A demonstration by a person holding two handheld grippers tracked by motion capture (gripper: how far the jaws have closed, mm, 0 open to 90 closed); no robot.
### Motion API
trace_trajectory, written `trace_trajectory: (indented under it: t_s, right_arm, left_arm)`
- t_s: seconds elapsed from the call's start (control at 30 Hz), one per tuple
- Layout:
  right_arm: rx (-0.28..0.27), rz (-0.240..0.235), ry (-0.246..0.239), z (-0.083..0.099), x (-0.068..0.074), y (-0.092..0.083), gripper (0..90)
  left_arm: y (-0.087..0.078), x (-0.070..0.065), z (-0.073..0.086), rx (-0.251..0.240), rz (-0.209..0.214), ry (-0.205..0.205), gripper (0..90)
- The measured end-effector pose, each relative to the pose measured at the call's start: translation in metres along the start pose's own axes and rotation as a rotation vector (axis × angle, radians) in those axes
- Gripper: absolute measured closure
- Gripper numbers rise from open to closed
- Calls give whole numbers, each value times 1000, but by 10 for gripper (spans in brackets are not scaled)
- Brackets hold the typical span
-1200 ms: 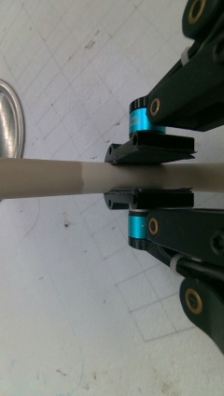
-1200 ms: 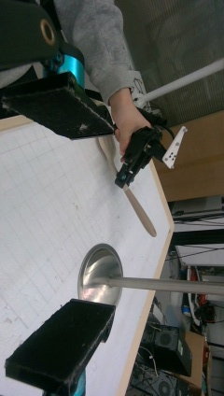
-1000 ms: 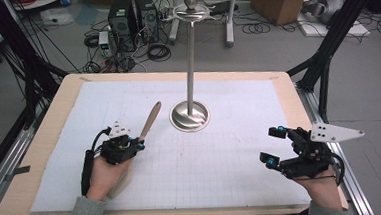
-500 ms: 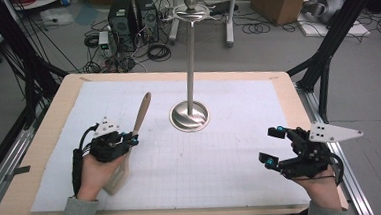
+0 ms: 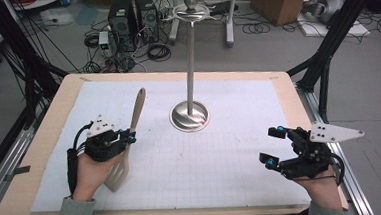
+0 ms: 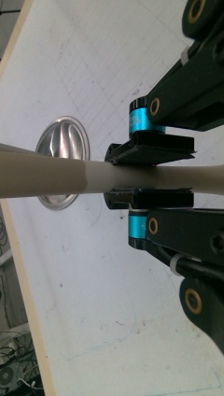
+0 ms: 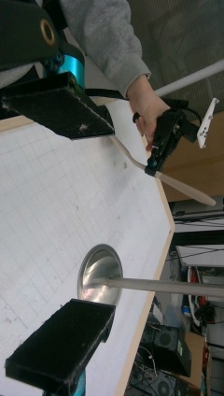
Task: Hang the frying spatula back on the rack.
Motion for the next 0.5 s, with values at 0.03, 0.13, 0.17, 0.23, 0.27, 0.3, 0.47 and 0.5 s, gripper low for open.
trace_trajectory:
  t_s: [0.03, 0.13, 0.17, 0.23, 0.27, 0.3, 0.47, 0.5]
  right_arm:
    - [-4, 0, -4, 0, 0, 0, 113]
    - [-6, 1, -2, 0, 0, -1, 113]
    - [-5, 3, 1, 0, 0, 0, 113]
    - [0, 0, -1, 0, -1, 0, 113]
    - [0, -1, -2, 0, -1, 0, 113]
    - [0, -1, -3, 0, -1, 0, 113]
    - [-5, -1, 5, 0, -1, -1, 113]
    - [-7, -1, 6, 0, -1, -1, 113]
  left_arm:
    - [-1, 0, -1, -5, 6, 3, 773]
    - [-5, 0, -4, -30, 19, -5, 773]
    - [-6, 0, -5, -36, 22, -7, 773]
    - [-8, 1, -8, -48, 30, -8, 773]
    - [-8, 1, -8, -54, 34, -10, 773]
    - [-9, 1, -10, -59, 33, -10, 773]
    - [-10, -2, -17, -84, 46, -8, 773]
    - [-10, -2, -18, -87, 44, -6, 773]
Point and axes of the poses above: each handheld gripper's, and its own axes: y roughly forward along the jaws, z roughly out of its underside, x roughly to its left, the point moved 6 cm from there along y, roughly forward along the jaws, and after that the axes turned 7 degrees about y, right-handed, at the moved point
